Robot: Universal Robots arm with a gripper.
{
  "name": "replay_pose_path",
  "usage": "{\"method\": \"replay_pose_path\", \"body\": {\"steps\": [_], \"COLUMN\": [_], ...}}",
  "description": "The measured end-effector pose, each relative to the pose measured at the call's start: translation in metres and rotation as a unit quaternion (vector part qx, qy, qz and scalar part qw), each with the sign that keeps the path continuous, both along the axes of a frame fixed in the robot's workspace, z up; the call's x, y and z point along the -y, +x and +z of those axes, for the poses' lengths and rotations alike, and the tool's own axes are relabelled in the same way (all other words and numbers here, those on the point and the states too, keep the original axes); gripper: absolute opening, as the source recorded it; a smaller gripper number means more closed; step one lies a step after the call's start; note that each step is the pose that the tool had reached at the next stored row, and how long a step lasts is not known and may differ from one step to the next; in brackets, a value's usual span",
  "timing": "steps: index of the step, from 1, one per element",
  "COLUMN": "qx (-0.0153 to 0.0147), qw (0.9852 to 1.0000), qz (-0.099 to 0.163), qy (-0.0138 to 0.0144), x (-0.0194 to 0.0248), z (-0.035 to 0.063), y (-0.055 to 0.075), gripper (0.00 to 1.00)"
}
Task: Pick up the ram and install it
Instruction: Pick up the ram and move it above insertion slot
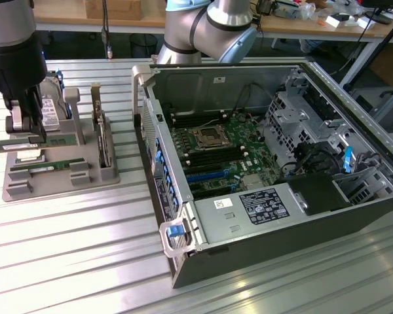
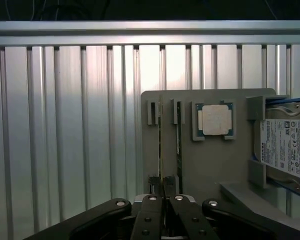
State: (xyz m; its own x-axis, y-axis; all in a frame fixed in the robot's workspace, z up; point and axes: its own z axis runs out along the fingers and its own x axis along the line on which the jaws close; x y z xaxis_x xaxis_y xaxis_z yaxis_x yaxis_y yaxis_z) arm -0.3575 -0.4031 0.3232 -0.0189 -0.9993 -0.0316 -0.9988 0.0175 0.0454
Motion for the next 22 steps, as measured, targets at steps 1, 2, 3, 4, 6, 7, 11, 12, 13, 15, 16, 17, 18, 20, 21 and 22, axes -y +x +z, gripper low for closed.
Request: {"method": "replay_pose_path", "body": {"steps": [1,2,3,4,6,7,11,12,13,15,16,17,18,20,21,22], "qx": [0.0000,0.0000,0.0000,0.0000,0.0000,0.0000,0.0000,0.0000,0.0000,0.0000,0.0000,0.0000,0.0001,0.0000,0.0000,0.0000], "qw": [1.0000,1.0000,1.0000,1.0000,1.0000,1.0000,1.0000,1.0000,1.0000,1.0000,1.0000,1.0000,1.0000,1.0000,1.0000,1.0000], "qz": [0.000,0.000,0.000,0.000,0.000,0.000,0.000,0.000,0.000,0.000,0.000,0.000,0.000,0.000,0.000,0.000], "qy": [0.0000,0.0000,0.0000,0.0000,0.0000,0.0000,0.0000,0.0000,0.0000,0.0000,0.0000,0.0000,0.0001,0.0000,0.0000,0.0000], "x": [0.0000,0.0000,0.0000,0.0000,0.0000,0.0000,0.0000,0.0000,0.0000,0.0000,0.0000,0.0000,0.0000,0.0000,0.0000,0.0000], "z": [0.0009,0.0017,0.0024,0.0031,0.0046,0.0053,0.0103,0.0111,0.0123,0.0154,0.0162,0.0179,0.0193,0.0223,0.0229,0.0234], "y": [0.000,0.000,0.000,0.000,0.000,0.000,0.000,0.000,0.000,0.000,0.000,0.000,0.000,0.000,0.000,0.000], "gripper": [0.12,0.12,0.12,0.12,0.12,0.12,0.12,0.12,0.12,0.12,0.12,0.12,0.12,0.12,0.12,0.12]}}
